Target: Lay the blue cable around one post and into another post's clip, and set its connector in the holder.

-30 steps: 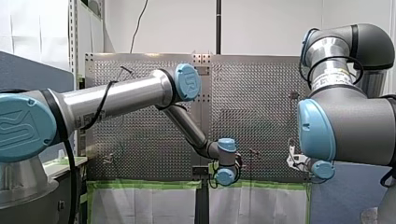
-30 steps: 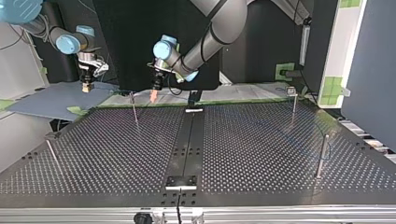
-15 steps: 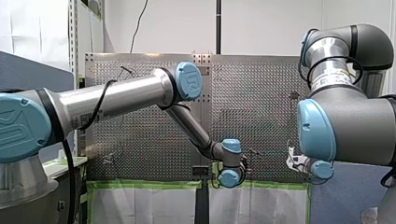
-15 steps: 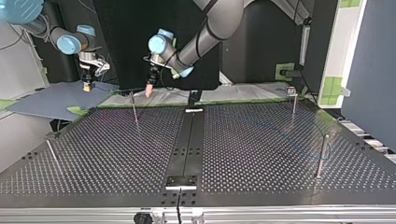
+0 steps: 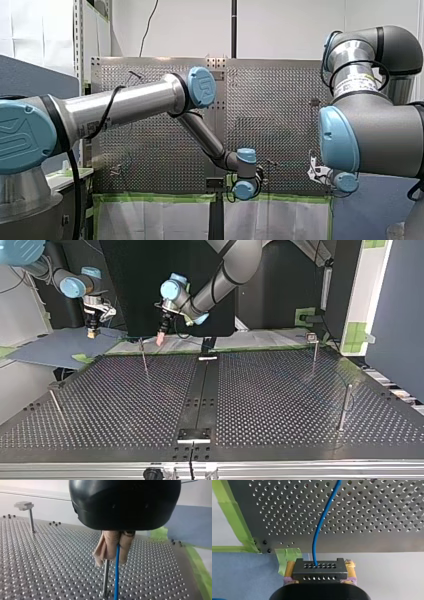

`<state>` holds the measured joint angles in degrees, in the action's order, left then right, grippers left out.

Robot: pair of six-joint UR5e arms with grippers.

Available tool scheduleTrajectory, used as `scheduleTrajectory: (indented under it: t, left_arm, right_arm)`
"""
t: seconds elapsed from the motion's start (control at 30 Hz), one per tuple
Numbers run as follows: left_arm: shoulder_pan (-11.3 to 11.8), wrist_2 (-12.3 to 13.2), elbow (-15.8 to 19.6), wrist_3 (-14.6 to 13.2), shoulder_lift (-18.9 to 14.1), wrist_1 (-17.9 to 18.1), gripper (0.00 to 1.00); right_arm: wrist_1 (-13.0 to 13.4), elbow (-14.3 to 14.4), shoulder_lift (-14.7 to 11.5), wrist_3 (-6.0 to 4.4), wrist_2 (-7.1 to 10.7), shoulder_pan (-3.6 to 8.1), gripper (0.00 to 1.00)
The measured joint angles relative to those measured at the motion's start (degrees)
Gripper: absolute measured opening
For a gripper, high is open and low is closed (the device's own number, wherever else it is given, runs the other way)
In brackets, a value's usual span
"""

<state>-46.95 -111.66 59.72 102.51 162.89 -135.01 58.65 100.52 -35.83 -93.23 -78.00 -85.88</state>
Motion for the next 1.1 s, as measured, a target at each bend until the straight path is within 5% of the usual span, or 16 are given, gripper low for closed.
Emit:
scheduleTrajectory:
  t: [0.7, 1.1]
  left_arm:
    - [2.21, 1.25, -1.08, 1.22, 0.02, -0.11, 0.0]
    - [2.75, 1.89, -2.62, 1.82, 0.05, -0.36, 0.0]
  right_arm:
    - [0.07, -0.59, 0.01, -0.28, 0.11, 0.05, 0.0]
    - [-1.65, -3.2, 0.0, -1.44, 0.26, 0.1, 0.0]
